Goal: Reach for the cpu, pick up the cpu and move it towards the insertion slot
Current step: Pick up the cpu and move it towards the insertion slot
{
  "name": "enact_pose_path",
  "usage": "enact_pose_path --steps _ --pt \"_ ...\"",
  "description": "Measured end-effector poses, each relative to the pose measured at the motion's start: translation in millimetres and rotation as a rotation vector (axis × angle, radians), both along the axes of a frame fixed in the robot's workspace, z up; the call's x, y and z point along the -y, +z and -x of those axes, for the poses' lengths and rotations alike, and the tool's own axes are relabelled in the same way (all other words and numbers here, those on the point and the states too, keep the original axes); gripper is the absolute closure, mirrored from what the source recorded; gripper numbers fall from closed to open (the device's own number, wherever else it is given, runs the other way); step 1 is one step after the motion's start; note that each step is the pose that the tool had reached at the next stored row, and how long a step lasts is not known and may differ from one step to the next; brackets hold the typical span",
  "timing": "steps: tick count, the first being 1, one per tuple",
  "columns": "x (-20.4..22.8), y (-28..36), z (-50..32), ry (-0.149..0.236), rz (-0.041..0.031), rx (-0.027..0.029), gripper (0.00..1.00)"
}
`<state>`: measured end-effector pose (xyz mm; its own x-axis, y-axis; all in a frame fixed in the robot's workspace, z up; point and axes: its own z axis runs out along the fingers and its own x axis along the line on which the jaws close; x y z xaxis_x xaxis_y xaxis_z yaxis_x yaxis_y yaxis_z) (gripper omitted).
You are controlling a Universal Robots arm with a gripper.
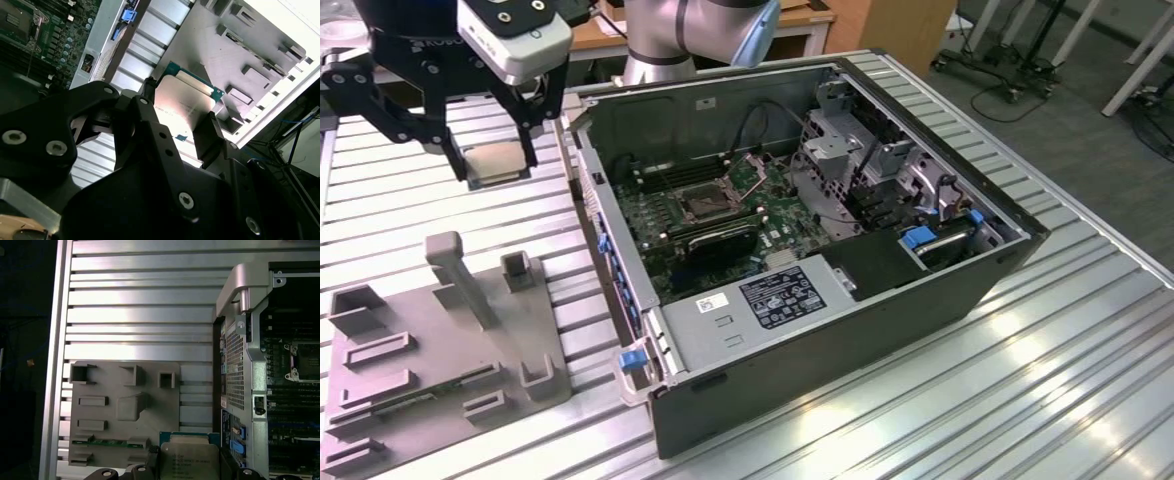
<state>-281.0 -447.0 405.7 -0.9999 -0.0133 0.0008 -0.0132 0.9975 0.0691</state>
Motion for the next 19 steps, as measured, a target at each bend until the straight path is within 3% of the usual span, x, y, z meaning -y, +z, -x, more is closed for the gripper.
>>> enact_pose_path --steps 19 --pt "0.0 0.0 -4.8 0.000 0.0000 0.0000 0.45"
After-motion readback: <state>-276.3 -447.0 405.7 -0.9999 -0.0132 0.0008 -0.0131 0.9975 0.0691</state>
